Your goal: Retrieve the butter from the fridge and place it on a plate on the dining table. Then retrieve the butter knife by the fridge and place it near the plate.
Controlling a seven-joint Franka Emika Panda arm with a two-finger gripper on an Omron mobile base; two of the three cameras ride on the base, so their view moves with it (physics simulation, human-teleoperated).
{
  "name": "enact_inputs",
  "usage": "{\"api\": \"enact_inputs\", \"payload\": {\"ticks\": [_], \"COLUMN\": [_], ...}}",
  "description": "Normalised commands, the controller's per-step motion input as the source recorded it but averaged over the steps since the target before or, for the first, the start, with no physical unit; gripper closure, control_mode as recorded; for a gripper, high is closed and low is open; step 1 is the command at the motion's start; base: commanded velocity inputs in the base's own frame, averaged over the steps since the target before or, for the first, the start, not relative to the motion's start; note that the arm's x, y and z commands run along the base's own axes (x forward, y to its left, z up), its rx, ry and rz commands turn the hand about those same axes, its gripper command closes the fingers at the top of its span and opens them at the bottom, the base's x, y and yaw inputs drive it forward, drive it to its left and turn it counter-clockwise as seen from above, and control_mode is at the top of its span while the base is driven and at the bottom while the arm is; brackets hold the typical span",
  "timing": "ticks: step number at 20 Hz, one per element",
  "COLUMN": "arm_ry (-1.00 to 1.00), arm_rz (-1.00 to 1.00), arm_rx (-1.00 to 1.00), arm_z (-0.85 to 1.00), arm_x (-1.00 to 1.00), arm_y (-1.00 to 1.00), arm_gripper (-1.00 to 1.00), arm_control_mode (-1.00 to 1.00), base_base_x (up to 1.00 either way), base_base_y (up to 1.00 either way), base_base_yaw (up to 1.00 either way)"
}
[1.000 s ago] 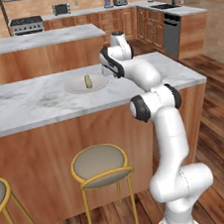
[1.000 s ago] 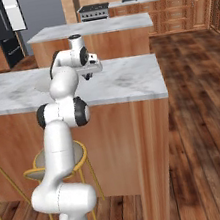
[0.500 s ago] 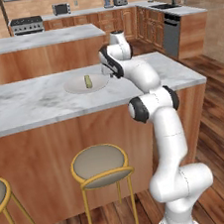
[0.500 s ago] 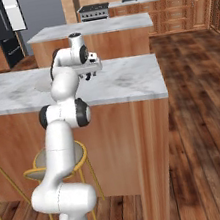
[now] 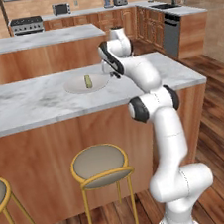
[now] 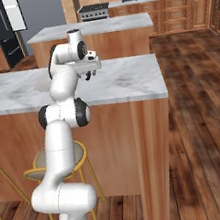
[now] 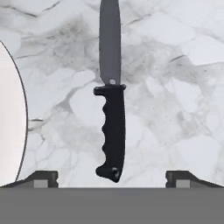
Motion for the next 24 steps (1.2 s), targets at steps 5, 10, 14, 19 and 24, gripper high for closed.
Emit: {"api": "enact_inputs", "payload": {"ticks": [5,10,14,19,24], "arm_ry": [0.0,-0.01,-0.02,-0.07,-0.15], "arm_rz": [0.0,0.0,0.0,0.0,0.0], "arm_rx": [0.0,0.0,0.0,0.0,0.0], "arm_z": [0.01,0.0,0.01,0.0,0.43], "arm_x": [-1.0,-1.0,-1.0,-1.0,-0.95], "arm_y": [-0.18,-0.26,-0.17,0.0,0.15], "arm_gripper": [-1.0,-1.0,-1.0,-1.0,-1.0], "arm_control_mode": [-1.0,-1.0,-1.0,-1.0,-1.0], "base_base_x": [0.0,0.0,0.0,0.0,0.0], "base_base_y": [0.0,0.0,0.0,0.0,0.0], "base_base_yaw": [0.0,0.0,0.0,0.0,0.0]}}
